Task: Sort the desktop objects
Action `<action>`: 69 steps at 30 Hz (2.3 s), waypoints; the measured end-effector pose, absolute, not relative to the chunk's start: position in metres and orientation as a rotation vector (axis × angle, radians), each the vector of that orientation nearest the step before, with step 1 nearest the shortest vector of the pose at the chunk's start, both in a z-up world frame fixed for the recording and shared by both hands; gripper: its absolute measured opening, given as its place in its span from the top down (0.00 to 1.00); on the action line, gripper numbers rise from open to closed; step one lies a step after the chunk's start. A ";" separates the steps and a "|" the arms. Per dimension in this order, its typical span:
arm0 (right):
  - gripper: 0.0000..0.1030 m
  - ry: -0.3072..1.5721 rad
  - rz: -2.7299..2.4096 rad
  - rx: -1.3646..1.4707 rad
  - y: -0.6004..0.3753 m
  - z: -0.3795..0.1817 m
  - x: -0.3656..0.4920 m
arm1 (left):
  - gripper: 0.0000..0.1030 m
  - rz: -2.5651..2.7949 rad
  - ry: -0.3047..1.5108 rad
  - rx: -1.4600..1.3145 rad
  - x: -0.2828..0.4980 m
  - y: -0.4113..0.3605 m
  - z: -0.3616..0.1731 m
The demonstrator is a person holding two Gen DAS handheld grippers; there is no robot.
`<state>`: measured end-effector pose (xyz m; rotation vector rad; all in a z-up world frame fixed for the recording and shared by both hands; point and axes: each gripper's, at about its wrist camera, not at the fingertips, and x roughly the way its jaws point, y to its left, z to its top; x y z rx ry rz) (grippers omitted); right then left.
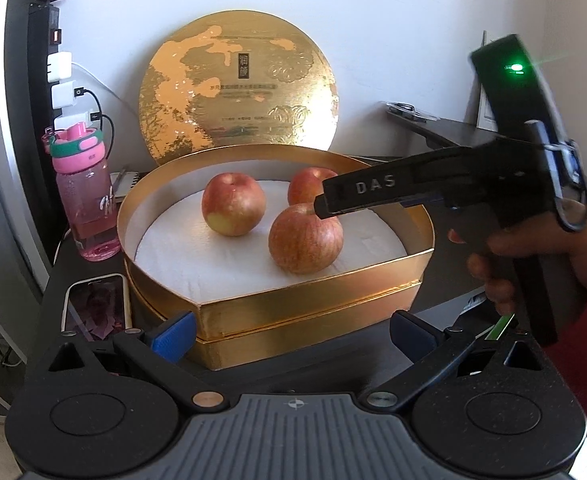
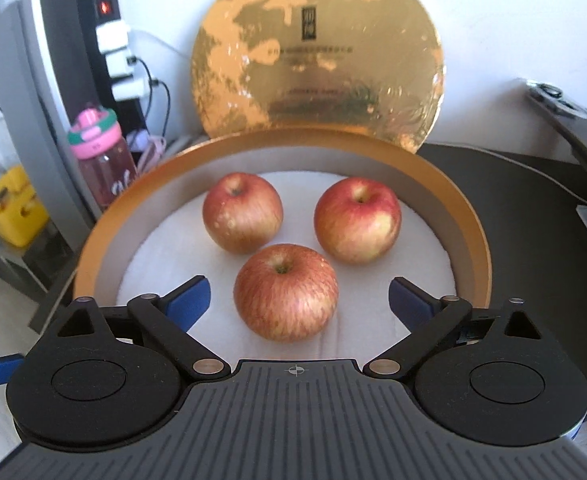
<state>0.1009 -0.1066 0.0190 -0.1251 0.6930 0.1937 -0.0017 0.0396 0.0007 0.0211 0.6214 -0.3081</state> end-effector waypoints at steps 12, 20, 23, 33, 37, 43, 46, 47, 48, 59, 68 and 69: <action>0.03 0.658 0.173 -0.029 -0.125 0.022 0.066 | 0.01 -0.303 0.637 0.029 -0.002 0.033 0.000; 0.03 0.675 0.181 -0.010 -0.125 0.018 0.067 | 0.01 -0.305 0.645 0.024 0.000 0.035 -0.001; 0.03 0.680 0.184 -0.009 -0.123 0.016 0.068 | 0.01 -0.314 0.640 0.026 -0.001 0.034 0.000; 0.03 0.679 0.187 -0.007 -0.120 0.017 0.065 | 0.01 -0.302 0.665 0.028 0.000 0.035 -0.002; 0.03 0.681 0.192 -0.008 -0.120 0.018 0.064 | 0.01 -0.311 0.662 0.027 -0.001 0.034 -0.002; 0.03 0.683 0.194 -0.005 -0.121 0.018 0.062 | 0.01 -0.311 0.666 0.022 0.000 0.033 -0.002; 0.03 0.683 0.196 -0.004 -0.121 0.018 0.063 | 0.01 -0.313 0.666 0.024 0.000 0.032 -0.002; 0.03 0.683 0.197 -0.004 -0.121 0.018 0.063 | 0.01 -0.314 0.667 0.024 0.001 0.032 -0.002; 0.03 0.683 0.197 -0.004 -0.121 0.018 0.063 | 0.01 -0.314 0.669 0.024 0.001 0.032 -0.002; 0.02 0.673 0.192 -0.002 -0.125 0.019 0.066 | 0.01 -0.366 0.679 0.013 0.004 0.027 -0.002; 0.02 0.620 0.141 -0.030 -0.132 0.025 0.067 | 0.01 -0.342 0.680 -0.008 0.013 0.028 -0.002; 0.01 0.610 0.138 -0.029 -0.134 0.026 0.067 | 0.01 -0.333 0.675 -0.012 0.014 0.029 -0.002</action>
